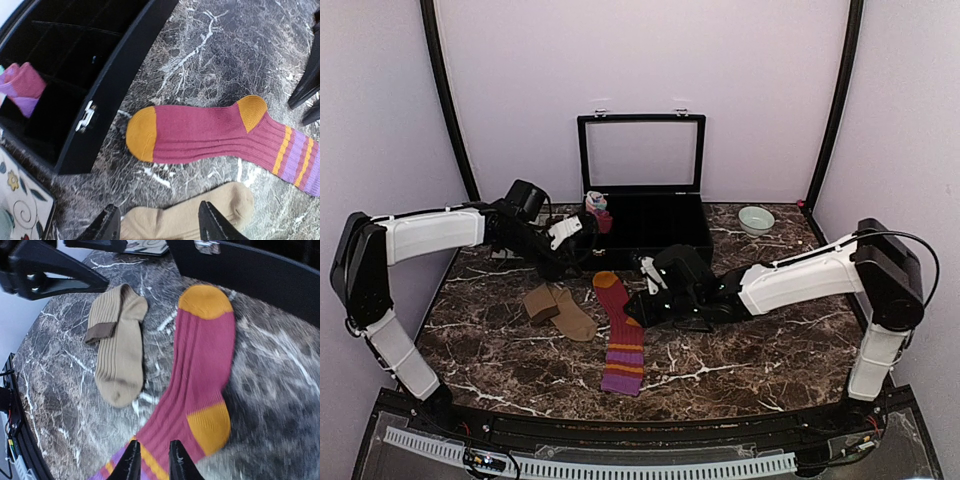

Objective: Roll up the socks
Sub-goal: Adjust the sock at the center of the board, then roll the sock at the center of the board.

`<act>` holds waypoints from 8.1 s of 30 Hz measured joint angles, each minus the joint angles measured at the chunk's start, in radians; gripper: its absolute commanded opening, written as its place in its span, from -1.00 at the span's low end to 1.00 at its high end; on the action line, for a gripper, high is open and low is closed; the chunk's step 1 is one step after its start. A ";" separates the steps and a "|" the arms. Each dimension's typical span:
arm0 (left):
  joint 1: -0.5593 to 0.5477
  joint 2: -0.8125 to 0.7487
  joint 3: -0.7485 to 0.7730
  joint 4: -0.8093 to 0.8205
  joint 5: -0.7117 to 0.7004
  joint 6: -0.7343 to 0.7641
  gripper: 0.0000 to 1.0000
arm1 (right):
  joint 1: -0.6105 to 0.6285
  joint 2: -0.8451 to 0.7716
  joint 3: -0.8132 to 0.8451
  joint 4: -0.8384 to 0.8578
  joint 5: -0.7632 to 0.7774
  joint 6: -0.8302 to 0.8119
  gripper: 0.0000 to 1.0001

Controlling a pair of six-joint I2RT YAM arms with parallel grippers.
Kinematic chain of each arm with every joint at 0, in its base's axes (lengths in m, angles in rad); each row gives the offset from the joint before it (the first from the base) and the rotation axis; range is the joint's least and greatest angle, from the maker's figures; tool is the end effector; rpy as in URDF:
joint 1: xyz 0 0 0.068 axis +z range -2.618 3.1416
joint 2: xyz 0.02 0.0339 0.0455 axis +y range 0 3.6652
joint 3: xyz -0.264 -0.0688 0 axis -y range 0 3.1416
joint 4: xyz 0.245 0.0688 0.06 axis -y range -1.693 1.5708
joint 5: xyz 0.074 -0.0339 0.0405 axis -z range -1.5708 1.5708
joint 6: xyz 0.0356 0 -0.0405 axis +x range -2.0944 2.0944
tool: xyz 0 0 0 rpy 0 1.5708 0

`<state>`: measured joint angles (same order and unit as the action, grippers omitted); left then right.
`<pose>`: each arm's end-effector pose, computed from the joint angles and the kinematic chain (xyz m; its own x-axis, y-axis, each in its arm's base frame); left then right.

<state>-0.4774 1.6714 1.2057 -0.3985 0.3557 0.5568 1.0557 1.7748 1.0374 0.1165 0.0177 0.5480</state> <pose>0.3159 -0.1774 0.2381 -0.2398 0.6818 -0.6912 0.8931 0.4340 0.1183 0.1899 0.3341 0.1880 -0.6942 -0.1690 -0.6996 -0.5873 0.6949 0.4150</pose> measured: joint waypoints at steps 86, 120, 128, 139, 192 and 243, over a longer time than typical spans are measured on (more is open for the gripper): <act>-0.233 0.329 0.084 0.087 -0.086 -0.023 0.86 | 0.340 0.032 -0.372 0.383 0.117 -0.592 -0.35; -0.185 -0.222 -0.386 0.003 0.032 0.100 0.92 | 0.311 0.116 -0.219 0.278 0.149 -0.609 -1.00; -0.210 -0.280 -0.459 -0.021 0.183 0.102 0.65 | 0.266 0.116 -0.220 0.287 0.035 -0.473 -1.00; -0.327 -0.286 -0.521 0.050 0.147 0.169 0.42 | 0.141 0.117 -0.247 0.326 -0.214 -0.273 -1.00; -0.412 -0.038 -0.392 0.158 0.086 0.173 -1.00 | 0.086 -0.021 -0.396 0.382 -0.241 -0.239 -0.45; -0.254 0.299 -0.043 -0.329 0.493 0.140 -1.00 | 0.337 0.143 -0.238 0.385 0.286 -0.932 -0.90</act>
<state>-0.7311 1.9709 1.1625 -0.7273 0.8490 0.6968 1.3926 1.9182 0.7990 0.5011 0.3038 -0.3836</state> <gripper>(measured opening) 0.016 0.156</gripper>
